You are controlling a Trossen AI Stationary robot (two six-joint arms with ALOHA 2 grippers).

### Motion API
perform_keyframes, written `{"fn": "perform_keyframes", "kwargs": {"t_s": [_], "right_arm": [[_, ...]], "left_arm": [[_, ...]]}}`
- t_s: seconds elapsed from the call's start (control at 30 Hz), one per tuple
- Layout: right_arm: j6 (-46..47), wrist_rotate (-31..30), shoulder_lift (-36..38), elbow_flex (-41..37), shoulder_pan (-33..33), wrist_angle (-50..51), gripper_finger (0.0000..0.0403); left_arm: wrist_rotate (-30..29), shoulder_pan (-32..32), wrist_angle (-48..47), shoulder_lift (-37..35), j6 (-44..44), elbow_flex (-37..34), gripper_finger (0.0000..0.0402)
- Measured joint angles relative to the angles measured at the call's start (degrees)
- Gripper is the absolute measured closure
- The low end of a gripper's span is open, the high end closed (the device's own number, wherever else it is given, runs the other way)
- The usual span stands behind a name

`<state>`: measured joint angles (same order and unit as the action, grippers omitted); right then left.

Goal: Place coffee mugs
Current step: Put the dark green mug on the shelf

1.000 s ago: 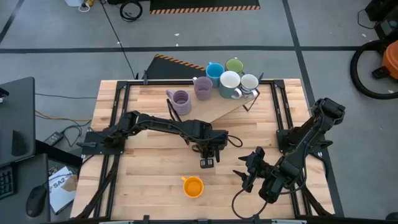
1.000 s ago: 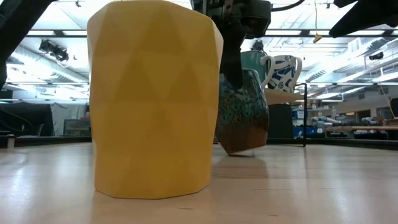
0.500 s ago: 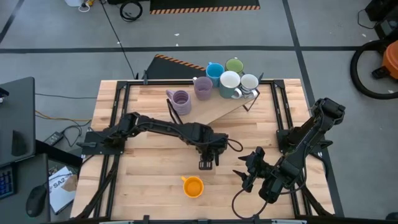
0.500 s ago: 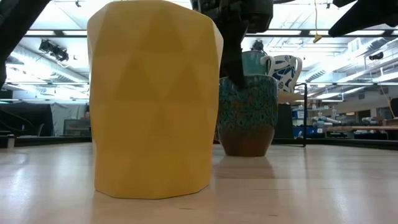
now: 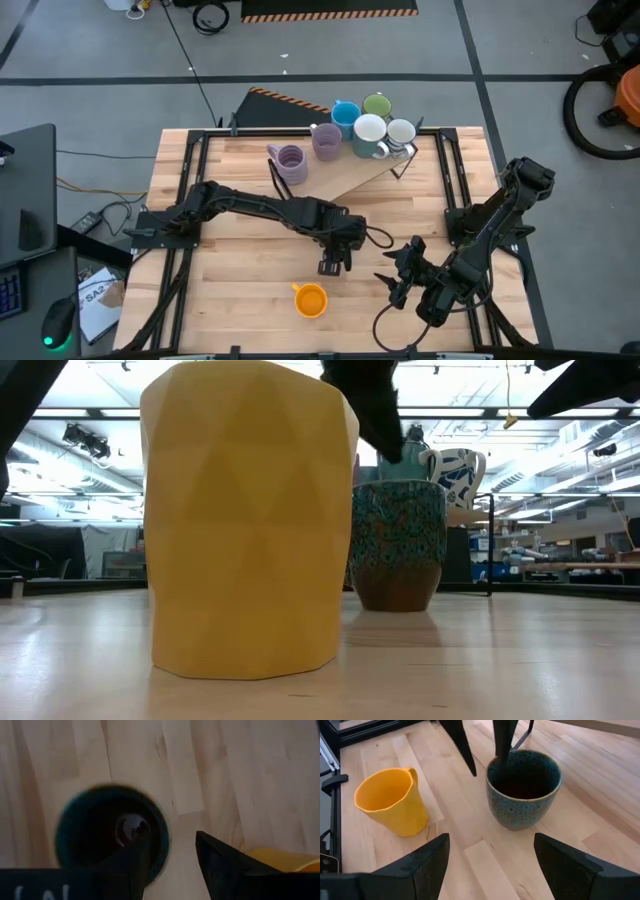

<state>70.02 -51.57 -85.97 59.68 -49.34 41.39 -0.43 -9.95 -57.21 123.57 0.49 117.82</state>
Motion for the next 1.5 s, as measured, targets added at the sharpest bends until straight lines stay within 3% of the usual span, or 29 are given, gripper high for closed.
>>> {"fn": "perform_keyframes", "kwargs": {"t_s": [0.2,0.37,0.53,0.83,1.5], "right_arm": [[0.0,0.0,0.0,0.0,0.0,-0.3,0.0108],[-0.2,0.0,0.0,0.0,-0.1,-0.3,0.0108],[-1.1,-0.9,0.0,0.0,0.0,-0.5,0.0108],[-2.2,-2.6,0.0,0.0,-0.4,-1.8,0.0108],[-4.5,-4.0,-0.2,0.0,-0.5,-5.2,0.0108]], "left_arm": [[0.0,0.0,-3.6,0.0,0.6,4.8,0.0234],[0.0,-0.4,-13.4,-0.1,3.0,9.1,0.0235],[-2.0,-1.9,-22.5,-0.1,1.7,8.8,0.0235],[-15.0,-8.1,-18.9,-2.6,6.3,6.6,0.0235],[-14.6,-11.8,-15.7,-4.9,8.1,6.6,0.0235]]}}
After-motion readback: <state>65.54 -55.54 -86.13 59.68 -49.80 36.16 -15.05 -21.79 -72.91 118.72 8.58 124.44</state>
